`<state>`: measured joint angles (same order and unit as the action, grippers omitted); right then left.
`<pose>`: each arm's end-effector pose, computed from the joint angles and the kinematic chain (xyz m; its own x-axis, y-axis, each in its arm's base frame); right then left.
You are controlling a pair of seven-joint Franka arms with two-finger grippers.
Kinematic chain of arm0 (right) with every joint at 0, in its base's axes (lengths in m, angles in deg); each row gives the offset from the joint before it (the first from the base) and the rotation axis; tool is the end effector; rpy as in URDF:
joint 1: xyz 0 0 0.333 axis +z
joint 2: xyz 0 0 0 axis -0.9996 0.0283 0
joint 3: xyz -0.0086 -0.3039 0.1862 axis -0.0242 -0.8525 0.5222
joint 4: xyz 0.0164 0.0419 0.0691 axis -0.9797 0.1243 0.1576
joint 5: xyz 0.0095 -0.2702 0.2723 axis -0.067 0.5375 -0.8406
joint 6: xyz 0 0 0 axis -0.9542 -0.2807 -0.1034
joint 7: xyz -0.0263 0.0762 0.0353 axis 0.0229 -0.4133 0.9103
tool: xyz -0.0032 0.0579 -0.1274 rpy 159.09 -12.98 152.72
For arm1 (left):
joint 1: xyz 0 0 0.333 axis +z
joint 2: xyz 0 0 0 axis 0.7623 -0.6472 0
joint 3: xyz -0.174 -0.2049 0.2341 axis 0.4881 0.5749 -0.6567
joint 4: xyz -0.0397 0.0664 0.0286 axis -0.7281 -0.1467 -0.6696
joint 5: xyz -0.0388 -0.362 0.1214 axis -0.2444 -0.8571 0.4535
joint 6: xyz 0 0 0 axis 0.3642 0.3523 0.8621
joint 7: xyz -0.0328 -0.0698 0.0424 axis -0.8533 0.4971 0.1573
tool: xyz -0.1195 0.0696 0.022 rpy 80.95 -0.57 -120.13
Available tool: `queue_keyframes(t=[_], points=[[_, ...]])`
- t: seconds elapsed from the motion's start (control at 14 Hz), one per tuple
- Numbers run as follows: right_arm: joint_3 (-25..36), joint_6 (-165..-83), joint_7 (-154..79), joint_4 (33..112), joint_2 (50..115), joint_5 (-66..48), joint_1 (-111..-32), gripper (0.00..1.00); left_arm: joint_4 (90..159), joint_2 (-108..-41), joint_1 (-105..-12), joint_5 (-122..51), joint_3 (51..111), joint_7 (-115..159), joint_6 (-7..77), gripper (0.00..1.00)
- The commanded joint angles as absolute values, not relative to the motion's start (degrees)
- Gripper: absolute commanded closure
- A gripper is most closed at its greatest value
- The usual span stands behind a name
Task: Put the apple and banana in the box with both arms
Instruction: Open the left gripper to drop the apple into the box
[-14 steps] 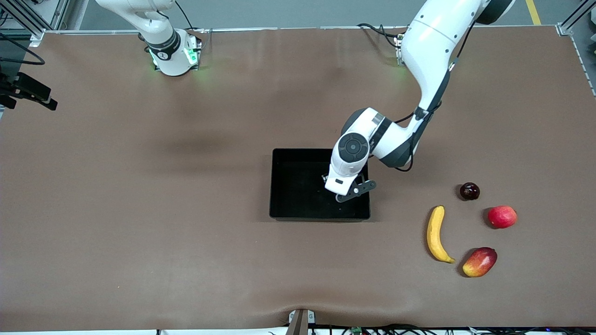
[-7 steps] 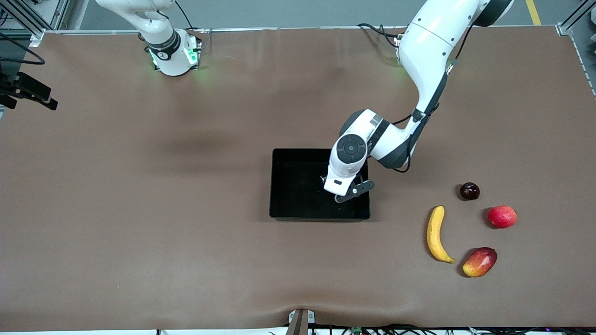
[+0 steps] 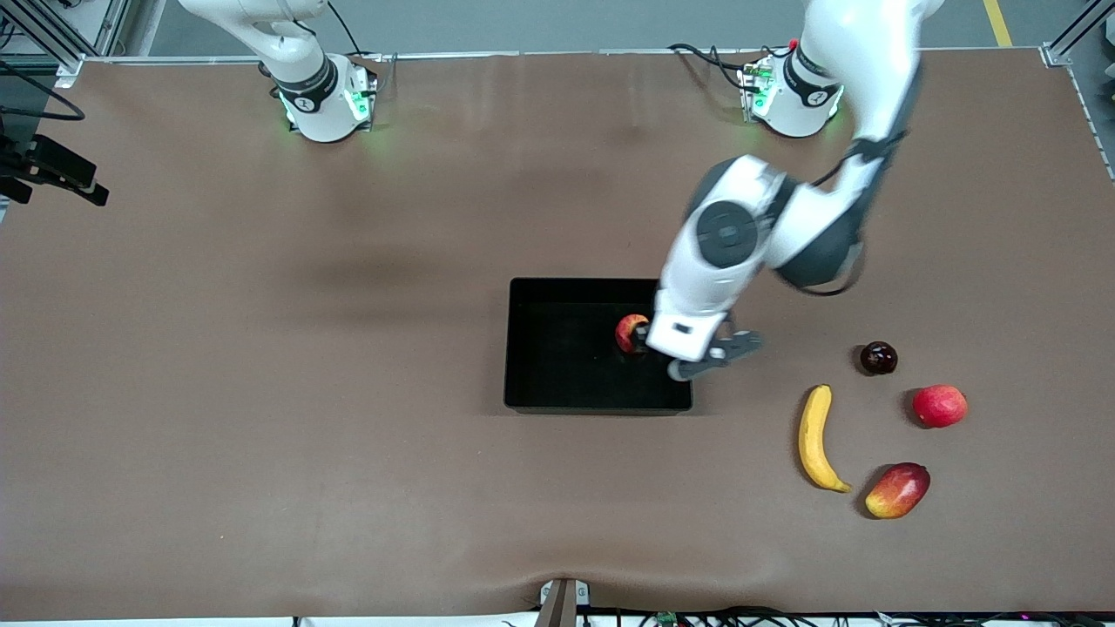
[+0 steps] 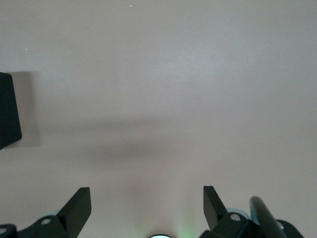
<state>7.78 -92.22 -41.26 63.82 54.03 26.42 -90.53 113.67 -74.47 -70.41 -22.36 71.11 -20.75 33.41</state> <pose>0.5032 -0.0415 0.6618 0.9976 -0.0597 -0.0356 -0.0608 -0.9977 -0.0308 0.6136 -0.3195 0.4008 0.9444 0.3286 0.0101 0.3286 -0.9445 0.0059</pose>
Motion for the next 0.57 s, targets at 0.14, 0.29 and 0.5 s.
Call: queue_keyframes(t=[0.14,0.29,0.5], points=[[8.0,-91.5,-41.0,63.8,53.2,24.7,-91.4,0.0,112.6,-74.5,-59.3,-21.6,71.4,3.6,31.0,0.0],[8.0,-91.6,-41.0,63.7,53.2,24.7,-91.1,0.0,111.4,-77.3,-55.7,-21.9,71.4,10.9,31.7,0.0],[8.1,-91.5,-41.0,63.7,53.1,24.6,-90.9,0.0,105.9,-84.0,-52.8,-21.7,71.2,16.9,32.6,0.0]])
